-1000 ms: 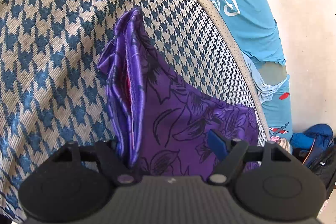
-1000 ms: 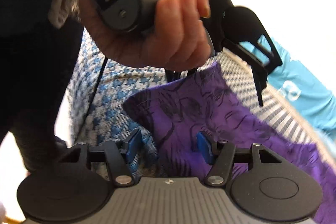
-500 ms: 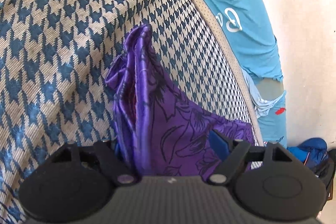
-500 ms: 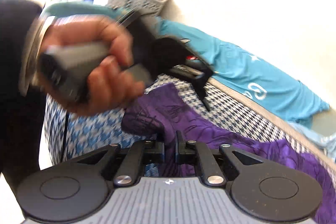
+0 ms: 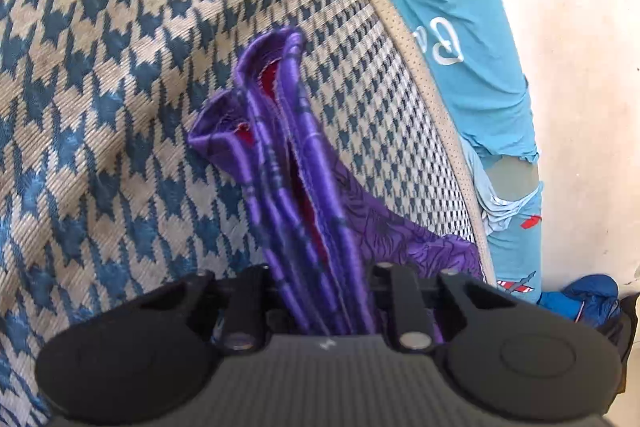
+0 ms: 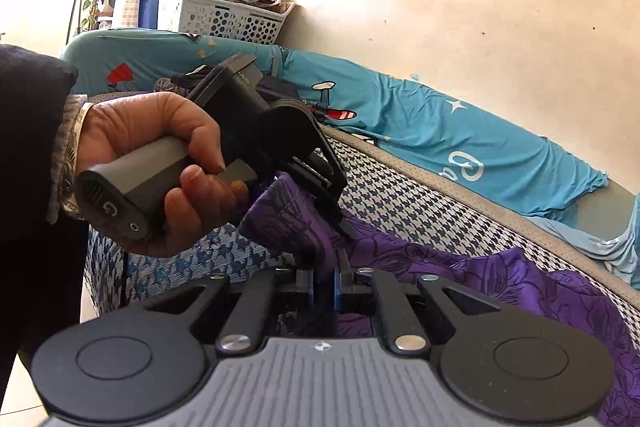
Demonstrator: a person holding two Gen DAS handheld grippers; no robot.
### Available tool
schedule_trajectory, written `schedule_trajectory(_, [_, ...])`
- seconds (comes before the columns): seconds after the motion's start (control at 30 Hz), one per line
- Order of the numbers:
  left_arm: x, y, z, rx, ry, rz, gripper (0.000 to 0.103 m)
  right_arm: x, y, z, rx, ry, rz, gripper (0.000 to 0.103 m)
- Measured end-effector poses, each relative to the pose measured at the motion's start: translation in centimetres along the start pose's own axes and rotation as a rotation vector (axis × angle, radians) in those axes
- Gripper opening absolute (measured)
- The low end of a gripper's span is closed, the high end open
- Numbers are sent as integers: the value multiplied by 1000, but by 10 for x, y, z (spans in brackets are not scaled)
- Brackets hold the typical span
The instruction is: Fold clothes
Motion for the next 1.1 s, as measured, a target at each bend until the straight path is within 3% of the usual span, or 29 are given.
schedule_trajectory(0.3, [0,-41,-7,9,-82,135,13,3,-18,-16,46,-38,28,8])
schedule_trajectory(0.57, [10,-104,1,48,-98,223,13,1,-54,-42,162,-108,79,8])
schedule_trajectory(0.77, [30,-157,26,67,-80,281,13,6,-96,-67,251,-151,160,8])
schedule_trajectory(1.1, [62,-235,91,31,-23,400,13,38,-171,-93,377,-140,370,8])
Point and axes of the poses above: each gripper's, at about its wrist camera, not at the fingertips, and z roughly the way its jaws point, y to its left, x to its underside, the point moved 10 cm from there along z, roughly the way its jaws point, and after that the axes turned 7 degrees about y, right-handed, at the moved point
